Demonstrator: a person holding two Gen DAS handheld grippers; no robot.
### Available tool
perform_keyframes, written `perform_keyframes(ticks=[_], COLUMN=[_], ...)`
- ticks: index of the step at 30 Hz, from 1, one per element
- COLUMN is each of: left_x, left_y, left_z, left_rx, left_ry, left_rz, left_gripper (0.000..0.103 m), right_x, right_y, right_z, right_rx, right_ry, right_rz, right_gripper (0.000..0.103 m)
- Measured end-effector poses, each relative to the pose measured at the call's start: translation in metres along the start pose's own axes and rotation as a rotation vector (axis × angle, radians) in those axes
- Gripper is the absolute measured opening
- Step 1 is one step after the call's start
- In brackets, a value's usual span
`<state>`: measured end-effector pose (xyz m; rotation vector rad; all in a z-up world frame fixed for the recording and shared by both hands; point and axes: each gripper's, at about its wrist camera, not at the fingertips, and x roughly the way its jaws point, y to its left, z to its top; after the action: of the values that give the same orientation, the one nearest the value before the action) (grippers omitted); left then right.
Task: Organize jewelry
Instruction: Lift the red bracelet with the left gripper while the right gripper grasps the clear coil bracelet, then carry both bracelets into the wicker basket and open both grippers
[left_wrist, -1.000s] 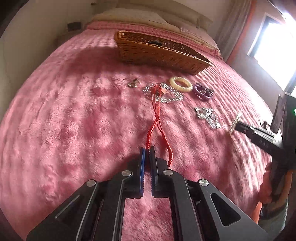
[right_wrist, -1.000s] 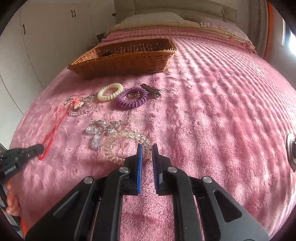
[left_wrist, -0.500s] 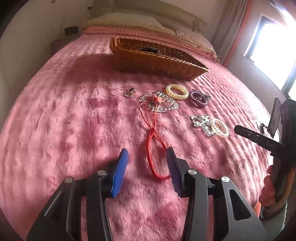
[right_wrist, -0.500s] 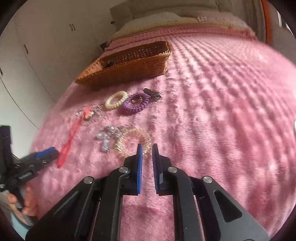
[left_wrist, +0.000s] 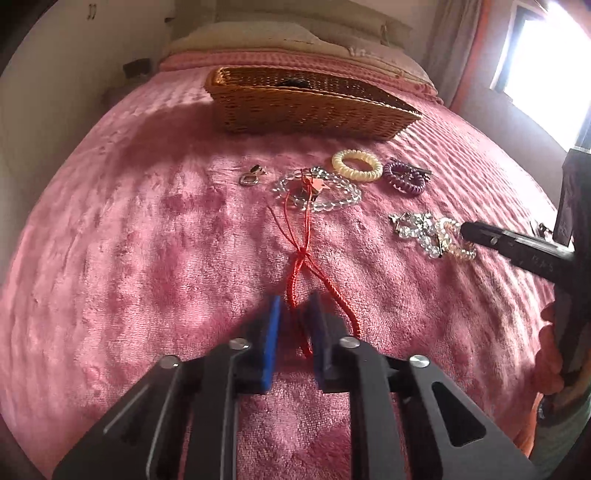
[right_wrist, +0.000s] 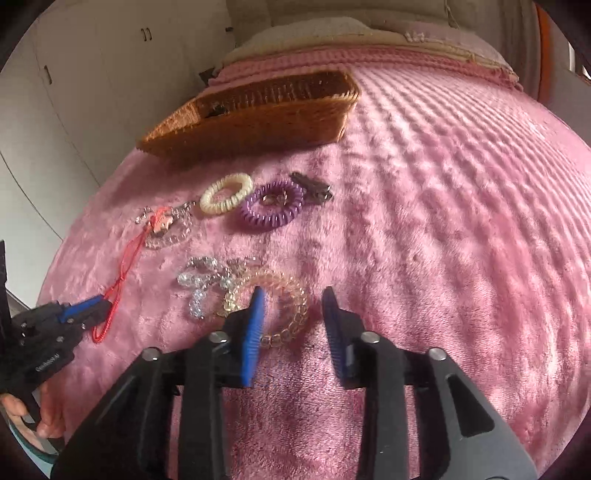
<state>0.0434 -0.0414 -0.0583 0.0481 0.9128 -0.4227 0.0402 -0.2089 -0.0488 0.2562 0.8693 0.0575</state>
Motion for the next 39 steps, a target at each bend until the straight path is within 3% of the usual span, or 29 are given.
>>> perform_keyframes(ticks=[1, 6, 7, 8, 9, 15, 23, 30, 39], left_x=[0.000, -0.008, -0.011, -0.016, -0.021, -0.061, -0.098, -0.099, -0.037], left_y=[-0.001, 0.005, 0.006, 0.009, 0.010, 0.014, 0.010, 0.015, 0.021], left_z=[0.000, -0.001, -0.002, -0.002, -0.002, 0.005, 0.027, 0.086, 0.189], left_rx=[0.004, -0.019, -0.026, -0.034, -0.041, -0.054, -0.040, -0.049, -0.104], left_ry=[-0.003, -0.037, -0.048, -0.062, -0.075, -0.188, -0.318, -0.397, -0.411], left_rz=[0.005, -0.019, -0.033, -0.047, -0.059, -0.116, -0.153, -0.160, -0.111], left_gripper=[0.002, 0.002, 0.002, 0.002, 0.002, 0.002, 0.002, 0.002, 0.002], right_x=[-0.001, 0.016, 0.018, 0.017, 0.017, -0.009, -0.047, -0.048, 0.004], right_y=[-0.002, 0.008, 0.013, 0.019, 0.023, 0.027, 0.038, 0.052, 0.039], right_z=[0.000, -0.002, -0.003, -0.003, -0.004, -0.004, 0.025, 0.076, 0.176], right_rx=[0.004, -0.051, -0.077, -0.104, -0.115, -0.102, -0.109, -0.146, -0.067], right_ry=[-0.002, 0.070, 0.072, 0.073, 0.075, 0.006, -0.115, -0.183, -0.211], right_rz=[-0.001, -0.068, -0.090, -0.095, -0.096, -0.069, -0.035, -0.044, -0.069], right_gripper=[0.036, 0.036, 0.032, 0.016, 0.009, 0.008, 0.008, 0.008, 0.008])
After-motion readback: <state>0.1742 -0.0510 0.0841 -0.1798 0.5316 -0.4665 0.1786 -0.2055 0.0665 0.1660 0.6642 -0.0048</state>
